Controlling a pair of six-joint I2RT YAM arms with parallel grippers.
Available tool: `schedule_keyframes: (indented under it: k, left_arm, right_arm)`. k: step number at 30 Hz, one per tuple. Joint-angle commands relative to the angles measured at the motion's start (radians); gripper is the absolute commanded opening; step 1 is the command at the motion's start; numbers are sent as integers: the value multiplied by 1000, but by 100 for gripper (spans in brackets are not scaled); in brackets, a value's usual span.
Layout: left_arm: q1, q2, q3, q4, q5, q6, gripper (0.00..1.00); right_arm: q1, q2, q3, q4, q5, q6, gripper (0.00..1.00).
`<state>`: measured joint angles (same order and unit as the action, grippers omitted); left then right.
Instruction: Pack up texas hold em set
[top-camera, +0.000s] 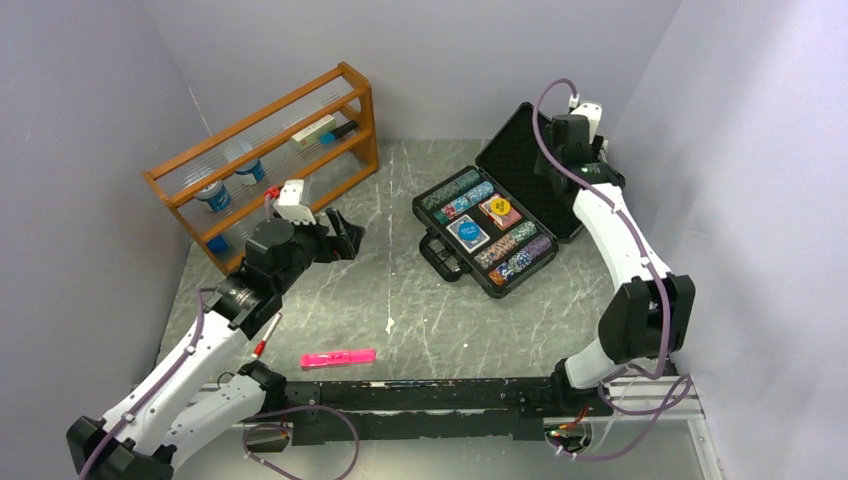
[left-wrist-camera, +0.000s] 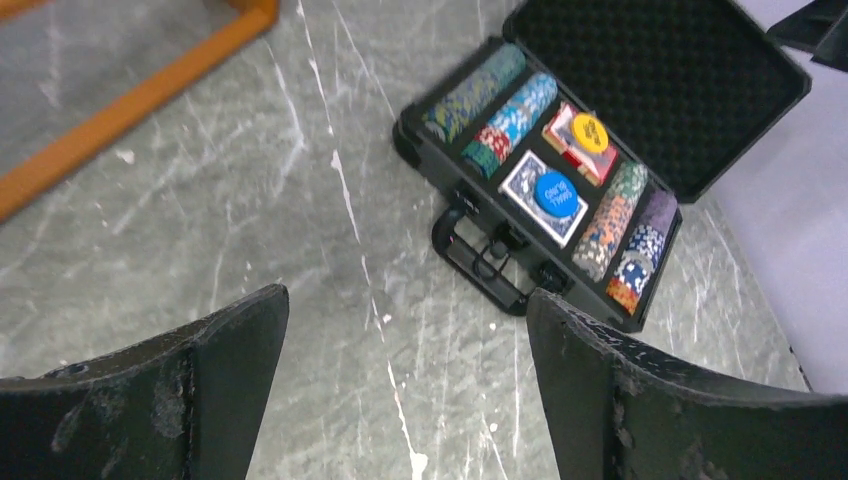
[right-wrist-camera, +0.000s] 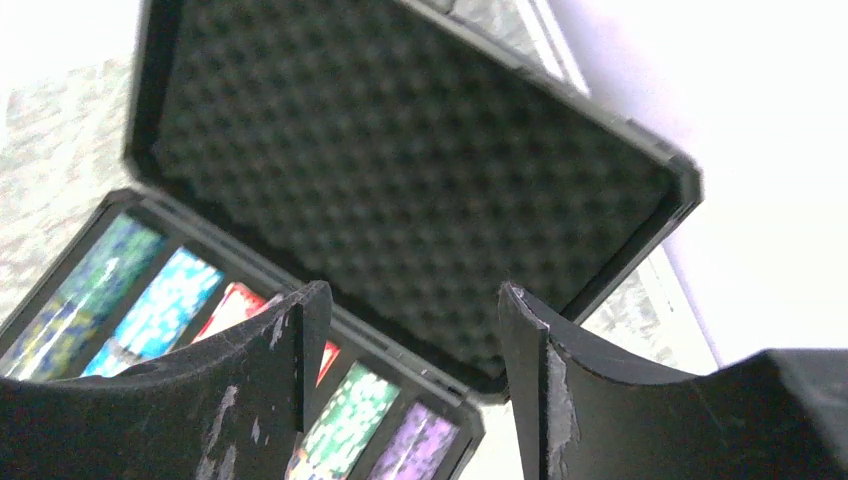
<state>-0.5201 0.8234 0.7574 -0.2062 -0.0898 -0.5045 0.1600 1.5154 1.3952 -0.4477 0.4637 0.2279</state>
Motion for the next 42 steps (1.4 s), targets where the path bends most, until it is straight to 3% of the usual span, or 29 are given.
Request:
schedule_keyframes:
  k: [1,5,8,11,20,28,35,42]
  left_arm:
    - [3,-28,63,-35,-73,101,94]
    - [3,-41,59,-35,-88,122,94]
    - [2,-32,44,-43,-98,120,94]
    - [3,-18,44,-57,-88,125,95]
    - [3,6,28,-35,-43,128,95]
    - [2,32,29,-29,-31,123,94]
    - [3,40,21,-17,-12,114,94]
    - [3,38,17,-17,-7,107,94]
  right_arm:
    - [-90,68,110,5,22,-59,66]
    - [-135,189,291,-101,-89,-266,62]
    - [-136,321,467,-246,-71,-373,61]
    - [-144,403,550,-263,-16,-418,59]
    - [-192,603,787,-338,-58,-455,60]
    - [-210,653,758,-338,-120,-468,53]
    - [-177,664,841,-491,-216,-388,29]
    - [-42,535,649,-487,-195,-345,25]
